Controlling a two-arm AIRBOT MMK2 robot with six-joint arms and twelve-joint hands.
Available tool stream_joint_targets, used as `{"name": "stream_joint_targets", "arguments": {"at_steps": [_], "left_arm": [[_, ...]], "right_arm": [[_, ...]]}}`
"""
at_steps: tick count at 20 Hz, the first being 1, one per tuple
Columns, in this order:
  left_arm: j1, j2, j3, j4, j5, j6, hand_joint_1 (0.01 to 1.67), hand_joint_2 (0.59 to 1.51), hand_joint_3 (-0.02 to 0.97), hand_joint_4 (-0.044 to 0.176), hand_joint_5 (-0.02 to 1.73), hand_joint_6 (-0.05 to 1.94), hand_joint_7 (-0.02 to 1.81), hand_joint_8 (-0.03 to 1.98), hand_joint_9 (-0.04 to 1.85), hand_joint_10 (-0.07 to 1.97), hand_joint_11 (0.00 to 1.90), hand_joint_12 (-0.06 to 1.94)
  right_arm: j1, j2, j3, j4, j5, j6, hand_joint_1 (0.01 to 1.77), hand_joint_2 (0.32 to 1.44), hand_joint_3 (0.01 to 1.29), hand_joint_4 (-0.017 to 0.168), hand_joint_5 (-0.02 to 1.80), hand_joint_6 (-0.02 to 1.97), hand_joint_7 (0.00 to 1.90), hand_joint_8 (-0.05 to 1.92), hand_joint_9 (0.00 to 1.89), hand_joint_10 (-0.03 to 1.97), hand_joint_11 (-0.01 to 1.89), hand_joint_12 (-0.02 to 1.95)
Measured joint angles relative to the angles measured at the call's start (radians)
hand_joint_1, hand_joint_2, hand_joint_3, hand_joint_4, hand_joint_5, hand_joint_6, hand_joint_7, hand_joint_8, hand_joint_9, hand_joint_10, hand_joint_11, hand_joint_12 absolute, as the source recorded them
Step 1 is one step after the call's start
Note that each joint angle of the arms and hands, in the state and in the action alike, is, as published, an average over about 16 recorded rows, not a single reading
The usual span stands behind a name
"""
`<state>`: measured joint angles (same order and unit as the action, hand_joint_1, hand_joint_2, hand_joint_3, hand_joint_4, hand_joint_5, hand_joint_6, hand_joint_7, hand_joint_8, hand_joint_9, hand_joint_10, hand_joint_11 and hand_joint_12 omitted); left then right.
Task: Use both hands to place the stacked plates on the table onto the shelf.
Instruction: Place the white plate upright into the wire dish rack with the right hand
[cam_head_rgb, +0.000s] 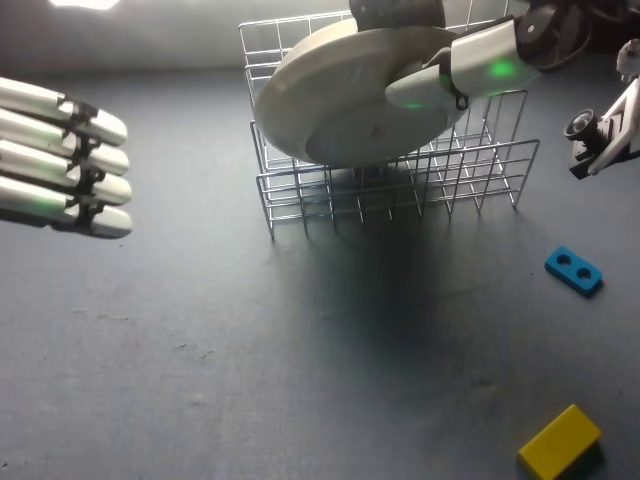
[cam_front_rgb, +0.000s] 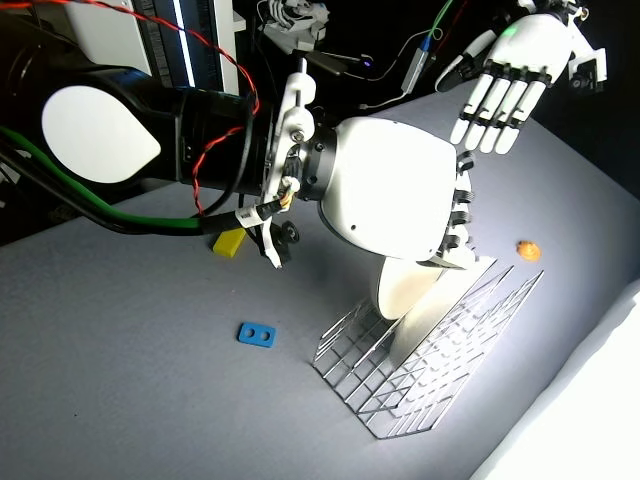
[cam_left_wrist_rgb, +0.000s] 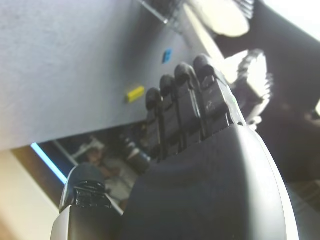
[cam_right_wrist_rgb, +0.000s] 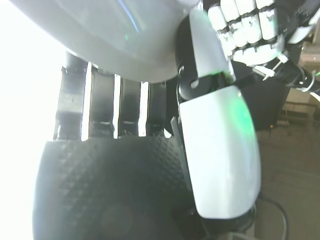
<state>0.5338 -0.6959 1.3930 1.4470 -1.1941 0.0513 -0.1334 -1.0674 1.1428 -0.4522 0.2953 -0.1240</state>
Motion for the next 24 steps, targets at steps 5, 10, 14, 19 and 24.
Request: {"name": "stream_joint_targets", "arguments": {"at_steps": [5,10,14,19,24], "left_arm": [[-0.033,0.0,0.004,0.032,-0.069,0.0,0.01,1.144,0.012,0.004,0.35,0.02,0.35,0.01,0.31,0.01,0.16,0.24],[-0.052,0.0,0.002,0.041,-0.116,0.003,0.01,1.146,0.012,0.004,0.34,0.02,0.34,0.01,0.3,0.01,0.15,0.24],[-0.06,0.0,-0.002,0.029,-0.148,0.016,0.01,1.147,0.012,0.004,0.33,0.02,0.33,0.01,0.29,0.01,0.14,0.24],[-0.063,-0.001,-0.015,0.011,-0.179,0.034,0.01,1.147,0.012,0.004,0.34,0.02,0.34,0.01,0.3,0.01,0.15,0.24],[-0.062,-0.001,-0.03,-0.01,-0.192,0.052,0.01,1.147,0.011,0.004,0.35,0.02,0.35,0.01,0.31,0.01,0.15,0.24]], "right_arm": [[-0.023,-0.034,0.046,0.003,0.007,-0.012,1.15,1.1,0.01,0.012,0.81,1.22,0.83,1.21,0.75,1.1,0.51,1.68],[-0.05,-0.062,0.084,0.014,0.017,-0.048,1.15,1.1,0.01,0.012,0.81,1.22,0.83,1.21,0.74,1.11,0.51,1.68],[-0.071,-0.078,0.106,0.029,0.025,-0.087,1.15,1.1,0.01,0.012,0.81,1.22,0.83,1.22,0.74,1.1,0.51,1.67],[-0.091,-0.087,0.118,0.046,0.034,-0.134,1.15,1.11,0.01,0.009,0.79,1.22,0.81,1.19,0.72,1.08,0.5,1.64],[-0.103,-0.091,0.12,0.06,0.044,-0.166,1.14,1.11,0.01,0.004,0.75,1.09,0.78,1.01,0.68,1.01,0.45,1.58]]}}
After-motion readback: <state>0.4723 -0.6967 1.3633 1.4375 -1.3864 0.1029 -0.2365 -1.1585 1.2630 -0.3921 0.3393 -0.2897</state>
